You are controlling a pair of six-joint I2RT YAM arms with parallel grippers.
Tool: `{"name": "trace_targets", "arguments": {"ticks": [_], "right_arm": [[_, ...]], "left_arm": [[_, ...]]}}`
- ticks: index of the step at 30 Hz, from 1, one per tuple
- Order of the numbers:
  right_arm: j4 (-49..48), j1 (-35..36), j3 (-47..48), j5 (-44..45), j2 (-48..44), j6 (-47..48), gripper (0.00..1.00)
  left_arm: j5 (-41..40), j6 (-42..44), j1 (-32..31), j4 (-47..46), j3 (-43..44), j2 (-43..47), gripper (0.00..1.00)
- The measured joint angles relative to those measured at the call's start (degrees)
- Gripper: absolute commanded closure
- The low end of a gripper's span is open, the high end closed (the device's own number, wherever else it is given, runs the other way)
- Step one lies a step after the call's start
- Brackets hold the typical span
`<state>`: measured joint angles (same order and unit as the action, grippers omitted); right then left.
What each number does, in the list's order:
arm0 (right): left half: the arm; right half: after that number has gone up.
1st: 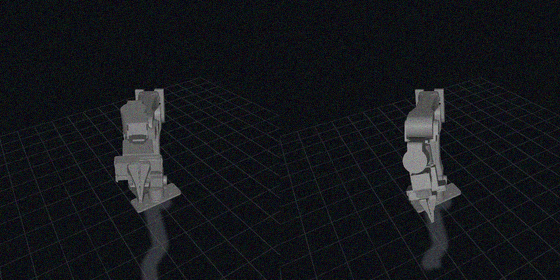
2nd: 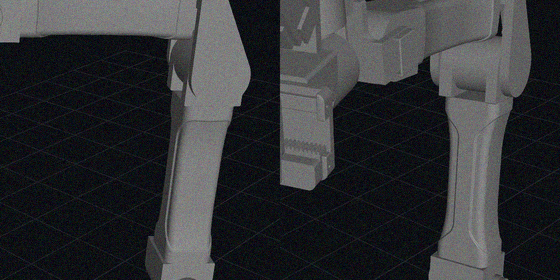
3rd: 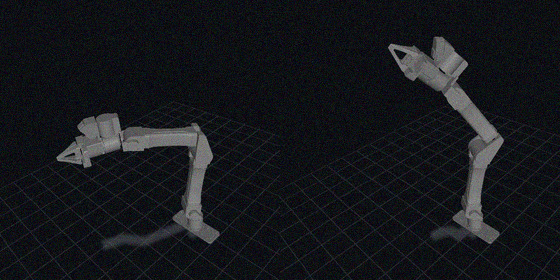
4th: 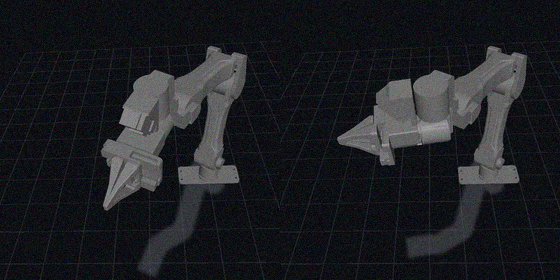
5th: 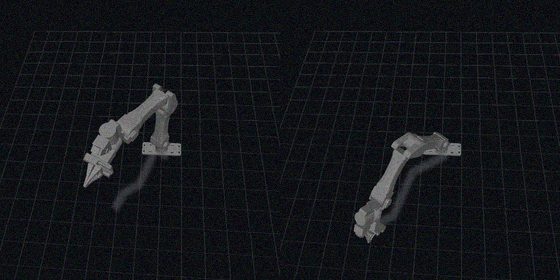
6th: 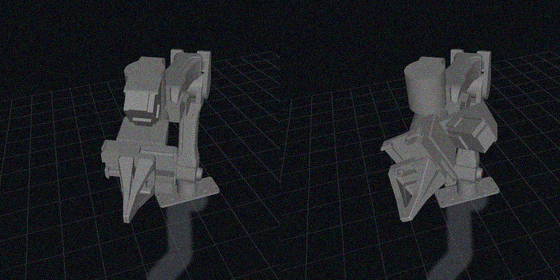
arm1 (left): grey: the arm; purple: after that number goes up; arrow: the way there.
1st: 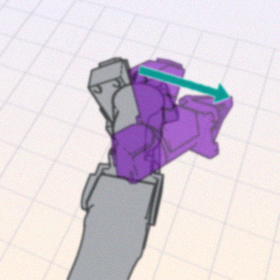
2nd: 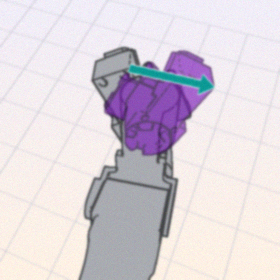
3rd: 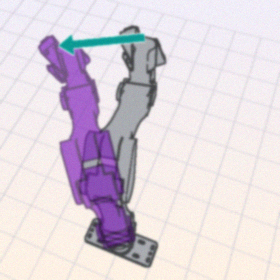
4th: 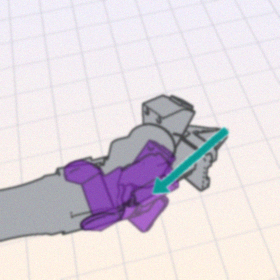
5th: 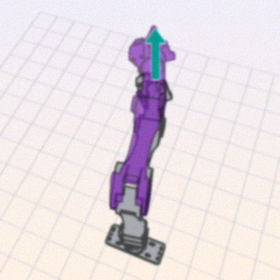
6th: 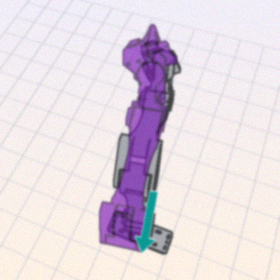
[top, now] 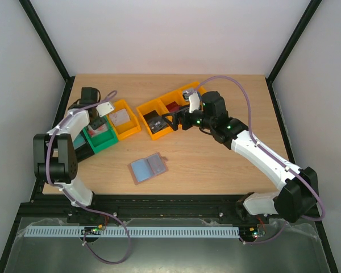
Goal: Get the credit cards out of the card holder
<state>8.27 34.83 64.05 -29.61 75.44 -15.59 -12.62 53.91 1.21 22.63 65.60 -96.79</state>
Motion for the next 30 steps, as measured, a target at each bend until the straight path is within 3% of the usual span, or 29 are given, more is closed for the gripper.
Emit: {"name": "trace_targets", "arguments": {"ticks": [6,10,15,21,30], "right_arm": [[0.00,0.00,0.00,-0.04,0.00,0.07,0.01],[0.02,0.00,0.00,-0.07,0.00,0.09,0.01],[0.00,0.00,0.00,-0.07,-0.02,0.15,0.01],[0.00,0.00,0.00,-0.13,-0.02,0.15,0.01],[0.00,0.00,0.00,-0.17,-0.02,0.15,0.01]], "left_arm": [[8.35,-3.06,0.31,6.08,4.13,3.56,0.69],[12.33,-5.92,1.92,10.99,5.60,3.04,0.79],[16.61,-9.09,4.57,16.90,4.37,0.31,0.87],[18.64,-10.32,3.89,18.71,-0.66,0.22,0.88],[13.00,-14.56,3.56,10.58,-1.44,-5.16,0.89]]}}
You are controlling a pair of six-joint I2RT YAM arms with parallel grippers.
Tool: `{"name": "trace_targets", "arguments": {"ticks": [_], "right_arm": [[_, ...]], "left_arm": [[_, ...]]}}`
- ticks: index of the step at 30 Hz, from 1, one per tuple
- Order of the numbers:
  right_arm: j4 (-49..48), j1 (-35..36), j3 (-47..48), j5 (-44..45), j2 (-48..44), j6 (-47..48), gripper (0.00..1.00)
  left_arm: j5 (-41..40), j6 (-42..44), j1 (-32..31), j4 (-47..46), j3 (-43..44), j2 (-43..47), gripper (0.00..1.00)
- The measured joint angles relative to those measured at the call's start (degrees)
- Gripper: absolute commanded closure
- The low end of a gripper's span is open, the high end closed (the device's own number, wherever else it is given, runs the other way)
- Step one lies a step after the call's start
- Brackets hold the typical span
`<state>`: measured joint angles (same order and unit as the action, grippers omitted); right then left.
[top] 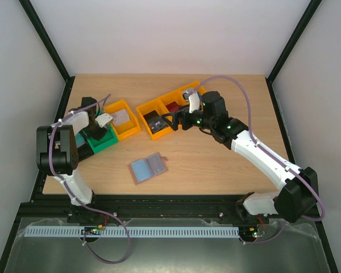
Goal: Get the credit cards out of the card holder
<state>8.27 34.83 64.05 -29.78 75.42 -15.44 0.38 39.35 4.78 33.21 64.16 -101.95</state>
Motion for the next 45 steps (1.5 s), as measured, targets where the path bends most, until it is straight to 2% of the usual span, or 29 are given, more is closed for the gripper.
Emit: {"name": "trace_targets", "arguments": {"ticks": [6,11,17,23,27,30,33,35,39,45], "right_arm": [[0.00,0.00,0.00,0.02,0.00,0.04,0.01],[0.00,0.00,0.00,0.02,0.00,0.04,0.01],[-0.07,0.00,-0.31,0.04,0.00,-0.28,0.00],[-0.26,0.04,-1.38,0.92,2.84,-3.10,0.09],[3.63,1.22,-1.27,4.92,9.11,-4.31,0.09],[7.37,4.66,-1.27,7.96,13.33,-4.31,0.08],[10.03,9.42,-1.05,9.44,16.72,-3.87,0.08],[11.76,12.39,-0.90,10.47,19.54,-3.54,0.09],[13.77,14.29,-1.27,12.52,22.77,-3.21,0.12],[13.09,14.93,-2.62,12.15,24.81,-3.80,0.21]], "left_arm": [[-3.63,-2.36,0.00,-5.88,-0.48,-0.90,0.83],[-4.90,-4.04,0.04,-10.03,-1.99,-0.20,0.83],[-0.96,-4.68,0.07,-12.35,-3.23,6.08,0.78],[7.19,-4.92,-0.31,-11.13,-3.34,18.67,0.63],[11.89,-7.06,-3.87,-3.56,-0.37,24.72,0.41],[16.37,-10.32,-8.85,2.82,1.64,28.70,0.31],[24.83,-17.44,-12.31,6.19,0.98,35.15,0.27],[28.85,-24.11,-12.37,4.04,-2.64,41.05,0.24],[31.95,-40.65,-13.18,-3.17,-14.16,52.57,0.23],[33.16,-59.65,-13.55,-14.75,-27.54,53.33,0.21]]}}
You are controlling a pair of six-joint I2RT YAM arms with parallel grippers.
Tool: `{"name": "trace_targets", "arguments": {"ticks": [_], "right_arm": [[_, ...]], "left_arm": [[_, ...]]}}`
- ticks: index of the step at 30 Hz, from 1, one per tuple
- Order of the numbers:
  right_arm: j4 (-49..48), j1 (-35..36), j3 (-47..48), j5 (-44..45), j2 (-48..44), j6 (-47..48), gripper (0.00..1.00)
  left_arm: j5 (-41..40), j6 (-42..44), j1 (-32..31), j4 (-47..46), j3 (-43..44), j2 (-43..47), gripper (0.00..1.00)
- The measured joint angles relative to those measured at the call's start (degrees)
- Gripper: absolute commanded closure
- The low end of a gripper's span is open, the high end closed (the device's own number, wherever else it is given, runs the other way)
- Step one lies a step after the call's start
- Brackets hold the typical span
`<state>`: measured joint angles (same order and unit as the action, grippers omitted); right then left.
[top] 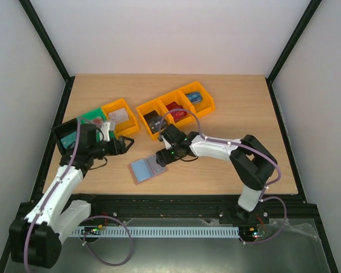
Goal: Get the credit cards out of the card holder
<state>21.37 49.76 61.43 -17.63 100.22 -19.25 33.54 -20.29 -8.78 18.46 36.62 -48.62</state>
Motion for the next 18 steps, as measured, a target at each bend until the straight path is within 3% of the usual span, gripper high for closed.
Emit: {"name": "trace_targets", "arguments": {"ticks": [9,14,18], "right_arm": [[-1.62,0.24,0.57,-1.64,4.20,-1.16,0.37],[-2.75,0.26,0.55,-5.11,4.59,-1.97,0.44],[-4.63,0.24,-0.33,-7.10,4.61,-3.28,0.49]], "left_arm": [[0.15,-15.76,-0.15,-7.10,-19.26,-7.93,0.03],[1.51,-18.64,-1.79,-13.60,-21.64,-8.70,0.03],[1.36,-20.04,-6.84,-20.22,-23.10,-10.40,0.05]]}}
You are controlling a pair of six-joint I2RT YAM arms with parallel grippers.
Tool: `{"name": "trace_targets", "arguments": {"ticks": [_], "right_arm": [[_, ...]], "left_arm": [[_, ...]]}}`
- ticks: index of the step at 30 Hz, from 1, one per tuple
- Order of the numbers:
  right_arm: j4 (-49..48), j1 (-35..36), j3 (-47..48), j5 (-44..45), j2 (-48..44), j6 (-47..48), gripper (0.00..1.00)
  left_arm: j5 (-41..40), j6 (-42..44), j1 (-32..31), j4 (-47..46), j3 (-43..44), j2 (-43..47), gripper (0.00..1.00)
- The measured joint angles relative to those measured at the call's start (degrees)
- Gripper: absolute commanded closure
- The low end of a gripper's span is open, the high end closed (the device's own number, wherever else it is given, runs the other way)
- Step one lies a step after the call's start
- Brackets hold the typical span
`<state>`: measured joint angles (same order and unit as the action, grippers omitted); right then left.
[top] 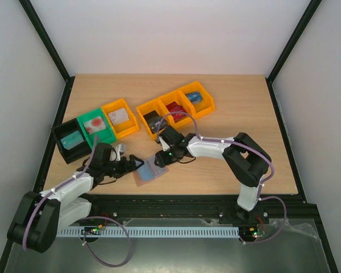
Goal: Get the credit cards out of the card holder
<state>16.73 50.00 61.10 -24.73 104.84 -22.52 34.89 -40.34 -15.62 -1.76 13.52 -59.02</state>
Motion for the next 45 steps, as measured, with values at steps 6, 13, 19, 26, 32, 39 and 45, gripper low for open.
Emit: {"name": "trace_targets", "arguments": {"ticks": [6,13,19,26,32,39,45], "right_arm": [[-3.26,-0.04,-1.03,-4.04,0.35,-2.80,0.63],[-5.99,-0.04,-1.14,-8.87,1.77,-4.33,0.63],[-7.26,-1.51,-1.62,-11.13,0.31,-3.26,0.42],[-10.16,-10.45,-3.89,-17.07,-16.68,3.39,0.12],[-11.69,-11.10,0.85,-24.30,-30.36,14.67,0.13],[-12.00,-10.29,1.62,-26.38,-33.09,19.34,0.17],[-9.25,-7.85,1.62,-26.40,-33.29,23.17,0.15]], "left_arm": [[0.35,-1.20,-5.53,-8.76,-1.95,-2.75,0.21],[0.66,-2.34,-6.93,-12.66,-3.19,-4.68,0.96],[1.36,-2.51,-6.97,-14.84,-3.30,-1.68,0.98],[8.04,6.60,-5.68,-22.38,-1.11,14.69,0.98],[19.80,25.88,-0.74,-21.05,6.71,25.42,0.98],[23.93,32.30,-0.42,-18.82,10.21,28.13,0.98],[23.12,30.10,-0.17,-17.92,10.21,27.87,0.98]]}}
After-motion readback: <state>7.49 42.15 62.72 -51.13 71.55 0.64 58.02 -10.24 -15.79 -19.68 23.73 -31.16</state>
